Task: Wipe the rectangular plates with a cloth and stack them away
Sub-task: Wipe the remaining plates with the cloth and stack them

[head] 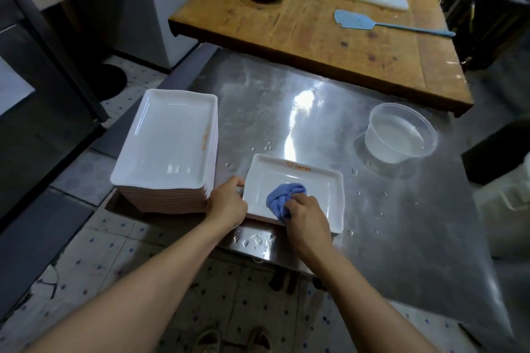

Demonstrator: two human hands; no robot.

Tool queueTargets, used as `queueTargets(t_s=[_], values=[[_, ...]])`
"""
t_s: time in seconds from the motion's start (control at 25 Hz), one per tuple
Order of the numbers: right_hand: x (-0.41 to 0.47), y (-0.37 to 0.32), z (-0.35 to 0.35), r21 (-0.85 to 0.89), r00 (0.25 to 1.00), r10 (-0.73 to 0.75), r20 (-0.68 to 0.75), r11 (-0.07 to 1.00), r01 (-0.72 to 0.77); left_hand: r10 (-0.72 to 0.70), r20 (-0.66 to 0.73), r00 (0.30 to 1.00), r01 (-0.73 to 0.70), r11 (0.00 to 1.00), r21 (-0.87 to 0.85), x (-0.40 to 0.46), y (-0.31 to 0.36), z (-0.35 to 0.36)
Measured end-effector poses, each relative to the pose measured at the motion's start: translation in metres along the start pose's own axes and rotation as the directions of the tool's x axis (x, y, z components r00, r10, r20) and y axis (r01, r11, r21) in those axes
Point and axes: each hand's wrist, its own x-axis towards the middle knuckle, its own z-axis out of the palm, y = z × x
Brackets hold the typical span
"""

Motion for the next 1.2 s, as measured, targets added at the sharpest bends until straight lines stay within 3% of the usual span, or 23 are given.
queueTargets(t_s=[0.12,0.32,0.44,0.6,0.76,1.08,1.2], values=[[0.012,-0.028,0.013,0.036,0.996,-0.081,-0.026,0.996,0.082,0.013,0.02,1.0,-0.014,1.0,0.008,0.003,-0.001,-0.001],[0.036,-0.043,0.017,0.16,0.998,-0.022,-0.055,0.987,0.031,0.078,0.0,0.997,-0.078,0.995,0.056,0.003,0.001,0.003],[0.055,-0.041,0.019,0.059,0.992,-0.078,-0.103,0.995,0.084,0.107,0.005,0.994,-0.107,0.987,0.117,0.006,0.002,0.004],[0.08,-0.043,0.01,0.047,0.972,0.007,-0.235,0.999,0.004,0.106,0.009,0.994,-0.106,0.984,0.141,0.005,0.002,0.005],[0.075,-0.017,0.003,-0.254,0.986,-0.133,-0.097,0.962,0.105,0.1,0.014,0.995,-0.101,0.983,0.152,0.006,0.005,0.003],[0.037,0.051,-0.024,-0.341,0.988,0.132,-0.081,0.928,-0.152,0.068,-0.02,0.997,-0.065,0.989,0.133,0.006,0.002,0.008],[0.029,0.063,-0.037,-0.382,0.986,0.149,-0.073,0.909,-0.165,0.043,-0.04,0.998,-0.038,0.994,0.1,0.003,0.0,0.014]])
